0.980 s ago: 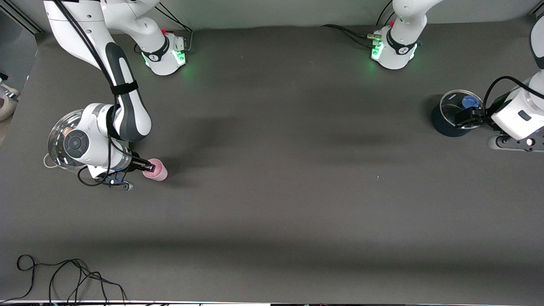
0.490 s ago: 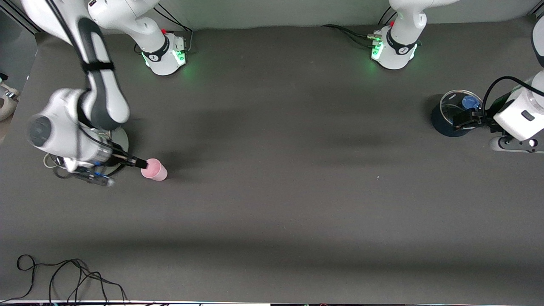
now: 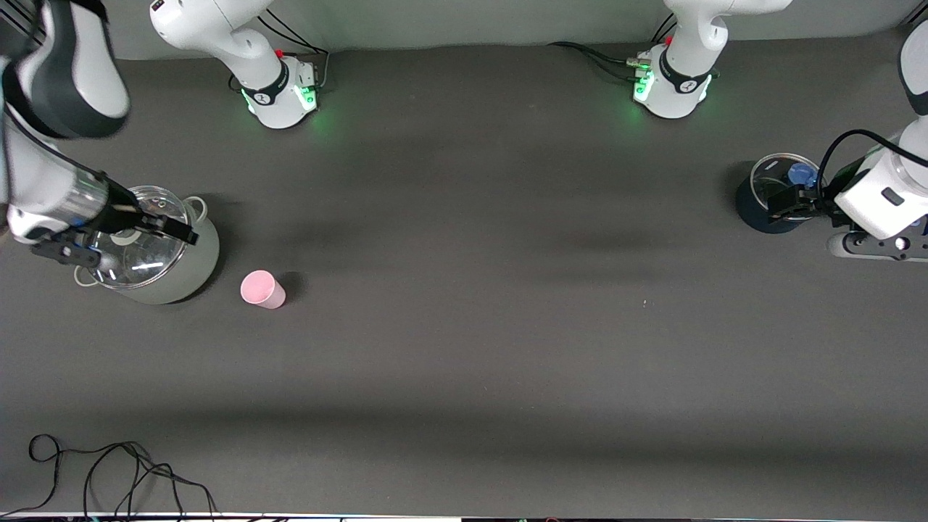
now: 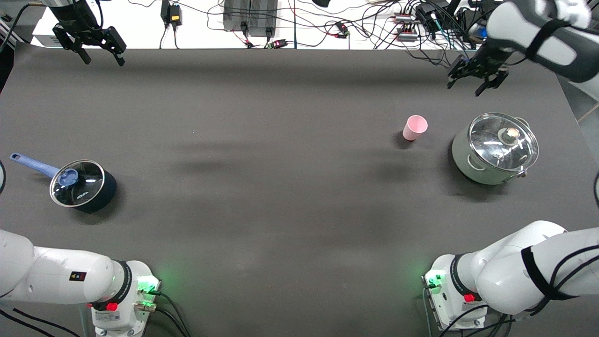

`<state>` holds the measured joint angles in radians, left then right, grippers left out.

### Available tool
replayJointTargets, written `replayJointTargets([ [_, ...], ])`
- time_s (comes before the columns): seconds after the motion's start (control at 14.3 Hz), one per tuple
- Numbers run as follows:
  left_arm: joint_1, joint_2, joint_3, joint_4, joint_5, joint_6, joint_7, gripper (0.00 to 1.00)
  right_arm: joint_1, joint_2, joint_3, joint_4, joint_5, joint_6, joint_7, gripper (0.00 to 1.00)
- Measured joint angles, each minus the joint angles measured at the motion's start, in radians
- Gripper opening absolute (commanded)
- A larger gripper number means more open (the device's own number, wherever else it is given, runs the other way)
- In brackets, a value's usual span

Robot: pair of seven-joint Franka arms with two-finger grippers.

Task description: Transfer pink cup from left to right arm

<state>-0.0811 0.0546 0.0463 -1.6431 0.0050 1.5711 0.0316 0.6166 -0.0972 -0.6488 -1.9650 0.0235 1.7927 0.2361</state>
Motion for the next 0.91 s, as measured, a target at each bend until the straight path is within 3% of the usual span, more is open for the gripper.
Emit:
replayJointTargets([
  [0.42,0.072,0.0,-0.079,0.0,-0.002,0.006,0.0,1.0,-0.001,-0.009,0.0,0.245,-0.056,-0.276,0.004,0.99],
  [0.91,0.076,0.0,-0.082,0.0,-0.002,0.011,0.0,1.0,0.003,0.01,0.004,0.278,-0.056,-0.286,0.004,0.99],
])
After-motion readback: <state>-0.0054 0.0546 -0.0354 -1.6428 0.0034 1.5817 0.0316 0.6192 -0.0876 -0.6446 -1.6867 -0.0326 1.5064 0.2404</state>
